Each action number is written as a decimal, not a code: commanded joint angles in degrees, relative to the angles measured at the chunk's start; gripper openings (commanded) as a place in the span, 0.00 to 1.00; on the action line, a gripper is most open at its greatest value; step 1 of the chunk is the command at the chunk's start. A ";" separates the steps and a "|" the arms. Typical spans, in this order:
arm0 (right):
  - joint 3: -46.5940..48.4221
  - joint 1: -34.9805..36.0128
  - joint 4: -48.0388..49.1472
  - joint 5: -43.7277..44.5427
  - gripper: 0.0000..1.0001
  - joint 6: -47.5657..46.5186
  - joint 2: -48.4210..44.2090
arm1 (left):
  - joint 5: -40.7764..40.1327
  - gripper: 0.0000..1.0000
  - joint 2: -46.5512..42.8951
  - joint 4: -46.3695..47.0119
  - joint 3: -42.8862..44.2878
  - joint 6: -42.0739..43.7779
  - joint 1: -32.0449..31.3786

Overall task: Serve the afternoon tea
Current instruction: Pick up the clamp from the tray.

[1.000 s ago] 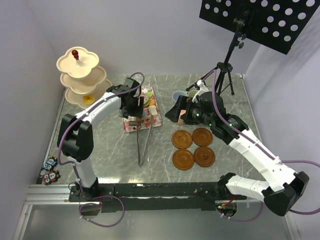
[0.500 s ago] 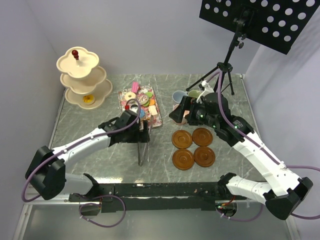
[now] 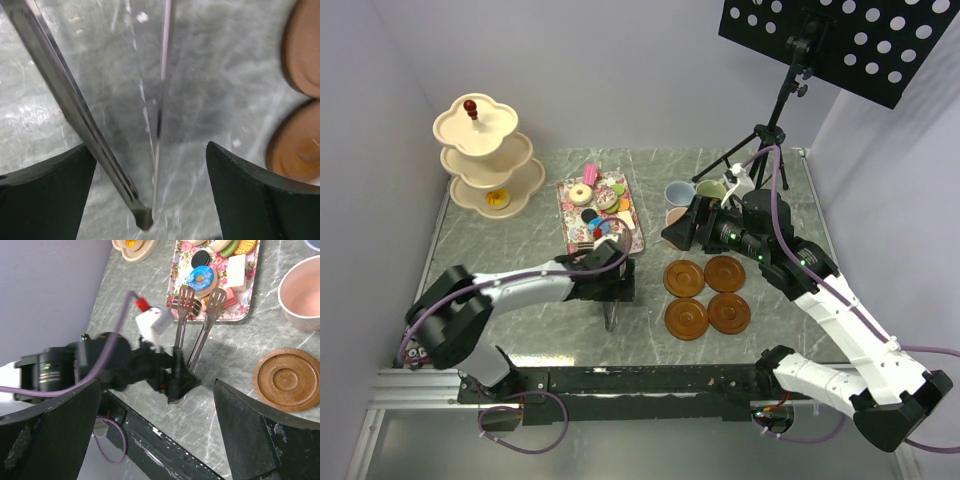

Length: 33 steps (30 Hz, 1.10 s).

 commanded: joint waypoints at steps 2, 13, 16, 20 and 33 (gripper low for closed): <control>-0.11 -1.42 2.40 -2.36 1.00 -0.60 -1.69 | -12.89 0.89 7.90 -8.60 9.11 -3.78 -2.17; -0.20 -3.26 3.90 -4.56 1.00 -0.95 -0.56 | -20.55 0.59 8.72 -14.41 12.71 -5.72 -3.93; 0.41 -3.62 3.90 -5.26 1.00 -1.47 0.32 | -20.82 0.57 4.94 -16.52 14.12 -6.33 -4.11; 0.94 -4.23 3.81 -6.05 1.00 -1.82 1.64 | -19.50 0.53 -1.74 -18.10 15.53 -6.95 -4.20; 0.85 -6.34 6.53 -10.88 1.00 -1.91 3.84 | -18.08 0.44 -10.63 -29.51 21.23 -11.95 -4.11</control>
